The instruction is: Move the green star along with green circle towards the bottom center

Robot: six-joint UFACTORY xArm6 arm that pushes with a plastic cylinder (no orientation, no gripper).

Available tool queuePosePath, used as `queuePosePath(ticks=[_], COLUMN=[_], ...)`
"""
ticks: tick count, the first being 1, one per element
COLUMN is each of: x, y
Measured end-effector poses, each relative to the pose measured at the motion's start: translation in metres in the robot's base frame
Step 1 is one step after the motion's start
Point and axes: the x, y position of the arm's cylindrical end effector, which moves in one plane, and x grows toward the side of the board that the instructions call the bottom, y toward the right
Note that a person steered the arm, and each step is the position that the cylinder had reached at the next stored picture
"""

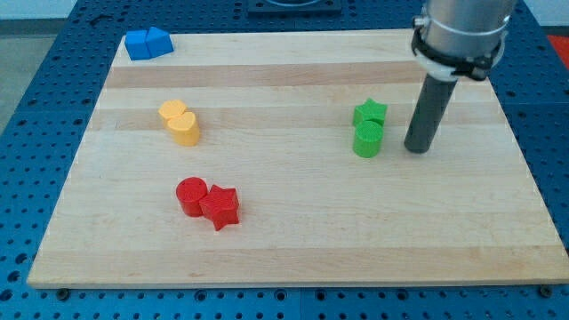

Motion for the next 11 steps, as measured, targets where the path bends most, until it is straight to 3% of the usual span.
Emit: queuePosePath(ticks=[1, 3, 7, 10, 11], x=[-0.036, -0.058, 0.05, 0.044, 0.066], y=[0.003, -0.036, -0.088, -0.091, -0.093])
